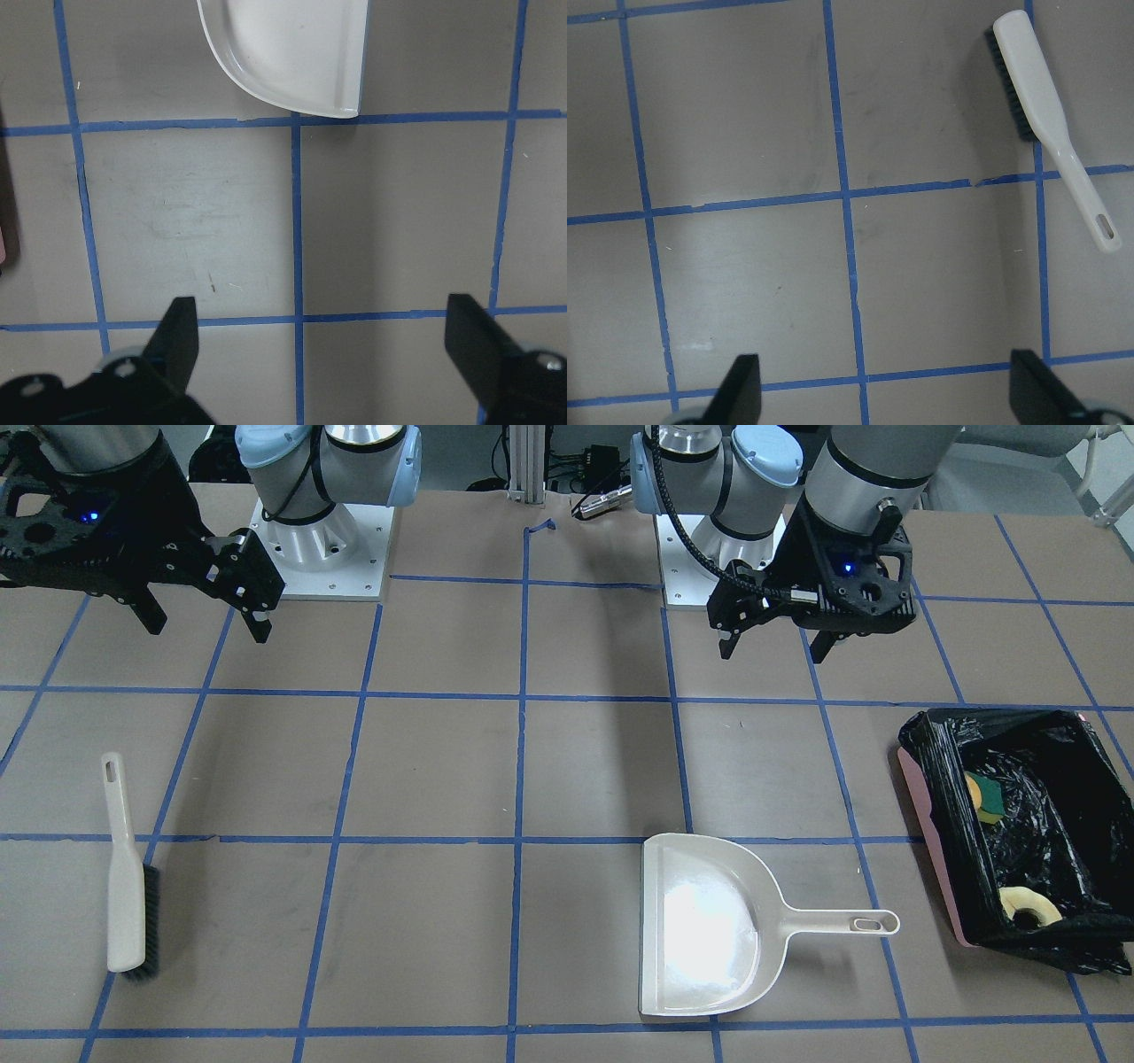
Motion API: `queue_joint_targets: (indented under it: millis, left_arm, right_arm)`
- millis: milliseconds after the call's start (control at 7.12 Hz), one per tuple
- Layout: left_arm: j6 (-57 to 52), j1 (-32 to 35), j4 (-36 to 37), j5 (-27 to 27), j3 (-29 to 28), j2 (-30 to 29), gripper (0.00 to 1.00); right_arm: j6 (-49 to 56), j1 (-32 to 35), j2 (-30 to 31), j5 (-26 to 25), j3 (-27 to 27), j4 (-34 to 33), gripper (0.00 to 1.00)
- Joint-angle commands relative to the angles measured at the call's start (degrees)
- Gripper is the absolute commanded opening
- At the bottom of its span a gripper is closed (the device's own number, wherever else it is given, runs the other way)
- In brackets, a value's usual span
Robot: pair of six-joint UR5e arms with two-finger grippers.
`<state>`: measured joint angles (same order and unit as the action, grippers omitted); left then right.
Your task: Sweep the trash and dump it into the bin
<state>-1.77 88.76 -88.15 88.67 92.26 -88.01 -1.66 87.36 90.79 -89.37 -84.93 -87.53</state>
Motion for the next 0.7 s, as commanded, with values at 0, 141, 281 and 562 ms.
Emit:
queue_joint_targets:
  millis: [0, 141, 281, 562]
  left_arm:
    - [-0.42, -0.08, 0.0, 0.53, 0.2, 0.72, 1.0]
    - [0.09, 0.01, 0.0, 0.01, 0.2, 0.99, 1.0]
    - [0.19, 0.19, -0.61, 0.09, 0.2, 1.26, 1.0]
    - [3.16, 0.19, -0.79, 0.18, 0.2, 1.52, 1.0]
  right_arm:
    - [3.14, 0.0, -0.09, 2.79, -0.15, 0.08, 1.0]
    - [3.24, 0.0, -0.09, 2.36, -0.15, -0.01, 1.0]
    - [3.24, 0.0, -0.18, 2.27, -0.24, -0.01, 1.0]
    - [3.42, 0.0, -0.18, 2.27, -0.41, -0.1, 1.0]
